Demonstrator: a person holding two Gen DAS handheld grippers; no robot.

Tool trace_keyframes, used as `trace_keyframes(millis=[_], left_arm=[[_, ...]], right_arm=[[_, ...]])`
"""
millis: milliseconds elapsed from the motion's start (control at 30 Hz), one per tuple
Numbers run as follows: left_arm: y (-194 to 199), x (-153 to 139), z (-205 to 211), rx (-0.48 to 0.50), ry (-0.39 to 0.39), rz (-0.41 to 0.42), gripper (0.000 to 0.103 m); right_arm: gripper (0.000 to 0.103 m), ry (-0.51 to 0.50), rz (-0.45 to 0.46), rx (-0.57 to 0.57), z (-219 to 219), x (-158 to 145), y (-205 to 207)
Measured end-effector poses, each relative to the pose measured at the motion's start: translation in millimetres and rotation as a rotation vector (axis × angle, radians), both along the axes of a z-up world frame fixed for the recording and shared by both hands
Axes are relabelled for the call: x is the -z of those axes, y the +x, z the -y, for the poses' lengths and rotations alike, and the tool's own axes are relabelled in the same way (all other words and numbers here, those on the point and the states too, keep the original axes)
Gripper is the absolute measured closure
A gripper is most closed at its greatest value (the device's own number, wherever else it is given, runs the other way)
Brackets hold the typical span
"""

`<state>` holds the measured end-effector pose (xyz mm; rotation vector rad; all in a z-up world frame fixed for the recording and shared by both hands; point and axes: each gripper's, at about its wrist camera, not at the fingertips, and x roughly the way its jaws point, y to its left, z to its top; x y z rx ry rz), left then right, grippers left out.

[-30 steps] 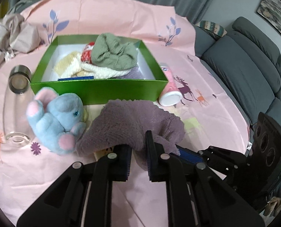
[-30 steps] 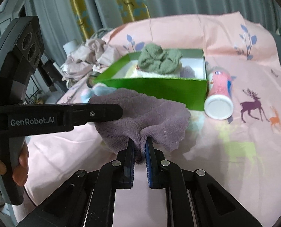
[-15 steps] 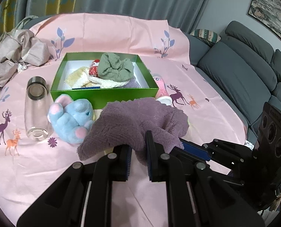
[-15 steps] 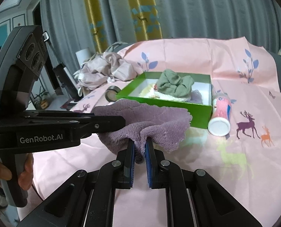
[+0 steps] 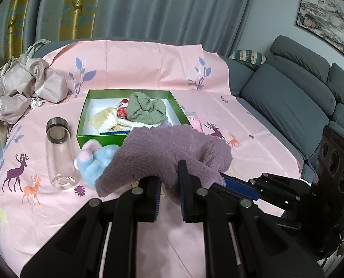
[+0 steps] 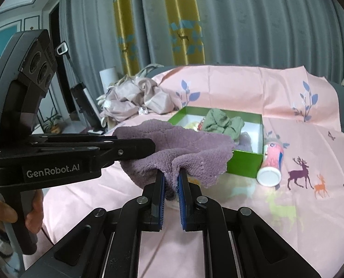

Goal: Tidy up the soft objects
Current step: 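Lift the purple cloth and carry it over the green box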

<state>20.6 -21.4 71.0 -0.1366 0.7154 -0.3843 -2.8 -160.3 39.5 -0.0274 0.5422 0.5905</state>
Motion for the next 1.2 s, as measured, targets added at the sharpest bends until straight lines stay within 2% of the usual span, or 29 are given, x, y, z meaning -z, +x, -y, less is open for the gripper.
trace_keyframes(millis=[300,567,1000,1200], left_arm=[[9.8,3.1,-6.9,-0.002,-0.006,-0.005,0.093],[36.8,8.9,-13.5,-0.006,-0.010,-0.023,0.093],[109.5,0.7,-9.2,-0.017,0.034,0.008,0.092],[141.5,7.1,-2.4,-0.036,0.081,0.001,0.092]], right_arm=[[0.091,0.010,0.004,-0.003,-7.3,-0.9,7.0],[0.091,0.009,-0.011,-0.008,-16.4,2.6,29.9],[0.091,0.011,0.056,0.028,-19.8,-9.1,97.7],[0.091,0.012,0.048,0.059,-21.2,-3.3,133.4]])
